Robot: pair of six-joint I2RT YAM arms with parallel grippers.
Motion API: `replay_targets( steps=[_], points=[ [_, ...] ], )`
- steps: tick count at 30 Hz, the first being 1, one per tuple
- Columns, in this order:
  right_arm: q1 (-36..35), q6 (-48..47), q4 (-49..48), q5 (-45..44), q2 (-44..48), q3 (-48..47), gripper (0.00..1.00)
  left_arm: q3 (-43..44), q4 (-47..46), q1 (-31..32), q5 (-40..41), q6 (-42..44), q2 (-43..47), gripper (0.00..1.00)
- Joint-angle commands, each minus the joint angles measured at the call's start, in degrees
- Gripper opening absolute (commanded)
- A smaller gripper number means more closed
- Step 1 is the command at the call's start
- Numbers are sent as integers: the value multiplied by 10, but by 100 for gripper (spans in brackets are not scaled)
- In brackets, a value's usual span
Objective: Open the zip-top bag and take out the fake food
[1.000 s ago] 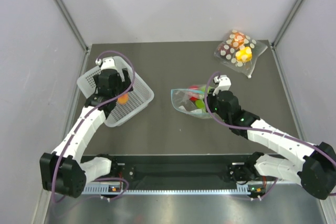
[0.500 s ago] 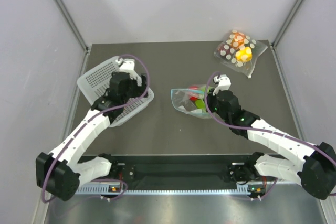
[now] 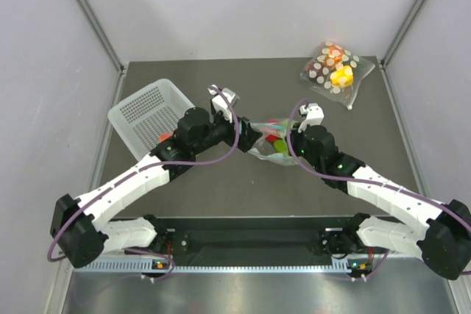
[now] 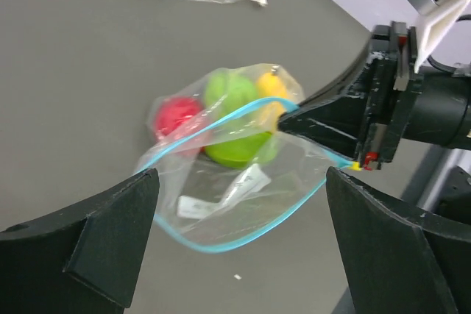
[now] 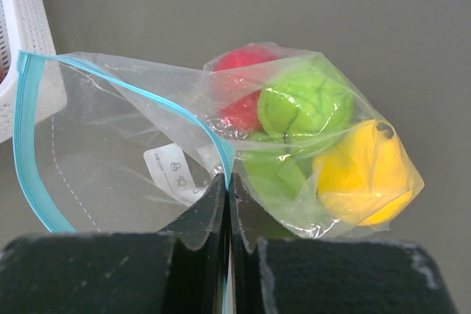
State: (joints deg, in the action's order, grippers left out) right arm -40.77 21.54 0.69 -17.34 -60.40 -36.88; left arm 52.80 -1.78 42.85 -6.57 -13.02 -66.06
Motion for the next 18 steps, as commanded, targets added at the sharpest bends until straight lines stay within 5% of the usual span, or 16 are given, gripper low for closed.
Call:
replay_targets(
  steps=[1,18],
  points=[
    [-9,-4,-9,-6,12,-35,0,-9,-96,11,-74,-29,-36,99],
    [-10,13,-9,25,40,-36,0,22,-175,47,-110,-34,-250,90]
  ],
)
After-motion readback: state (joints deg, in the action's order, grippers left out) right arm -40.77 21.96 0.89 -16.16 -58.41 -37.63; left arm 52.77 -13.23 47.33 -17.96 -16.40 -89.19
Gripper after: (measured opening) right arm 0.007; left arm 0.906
